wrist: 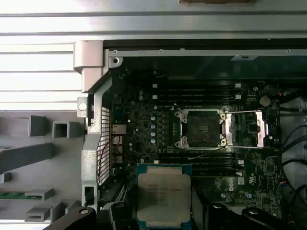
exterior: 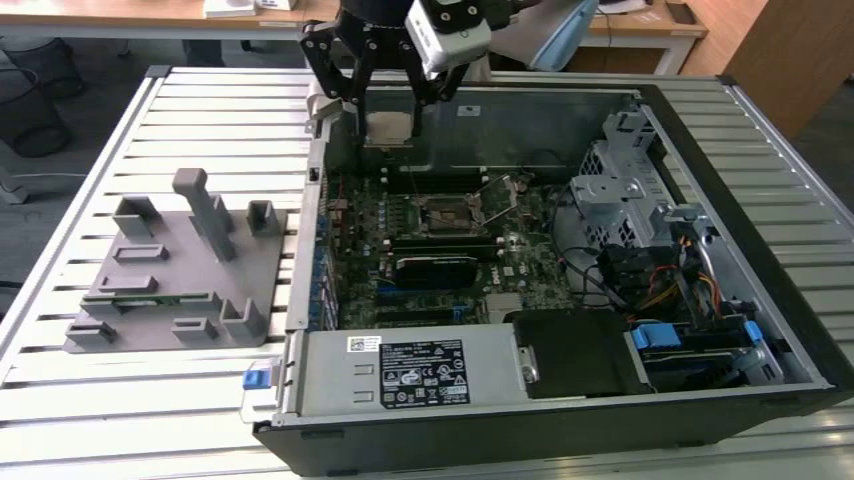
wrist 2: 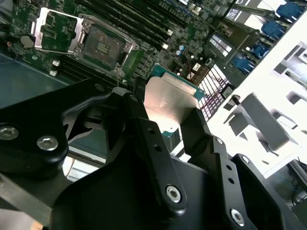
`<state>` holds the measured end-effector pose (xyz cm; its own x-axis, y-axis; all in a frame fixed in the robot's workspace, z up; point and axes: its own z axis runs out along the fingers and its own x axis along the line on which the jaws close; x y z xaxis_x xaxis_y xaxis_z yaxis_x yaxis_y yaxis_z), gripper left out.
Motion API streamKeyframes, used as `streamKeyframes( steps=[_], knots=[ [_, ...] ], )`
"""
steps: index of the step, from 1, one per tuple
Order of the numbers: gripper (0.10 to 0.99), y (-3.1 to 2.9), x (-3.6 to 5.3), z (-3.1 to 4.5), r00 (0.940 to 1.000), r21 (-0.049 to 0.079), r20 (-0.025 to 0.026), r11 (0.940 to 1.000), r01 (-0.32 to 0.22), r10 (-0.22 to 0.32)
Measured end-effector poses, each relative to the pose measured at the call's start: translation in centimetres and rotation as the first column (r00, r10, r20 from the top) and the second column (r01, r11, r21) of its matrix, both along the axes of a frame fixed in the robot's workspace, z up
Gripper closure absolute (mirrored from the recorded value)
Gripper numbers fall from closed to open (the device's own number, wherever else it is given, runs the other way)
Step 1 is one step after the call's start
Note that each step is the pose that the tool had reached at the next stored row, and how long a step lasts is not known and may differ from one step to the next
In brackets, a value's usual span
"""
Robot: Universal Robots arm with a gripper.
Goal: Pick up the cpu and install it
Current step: 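Pick up the cpu and move it towards the insertion slot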
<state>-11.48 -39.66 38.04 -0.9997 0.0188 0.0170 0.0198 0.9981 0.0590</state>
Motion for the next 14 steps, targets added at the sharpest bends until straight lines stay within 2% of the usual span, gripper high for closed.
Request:
streamKeyframes(
  steps=[14],
  knots=[
    [0.545, 0.0, 3.31, 0.0, 1.0, 0.0, 0.0, 1.0, 0.0, 0.0]
  ],
)
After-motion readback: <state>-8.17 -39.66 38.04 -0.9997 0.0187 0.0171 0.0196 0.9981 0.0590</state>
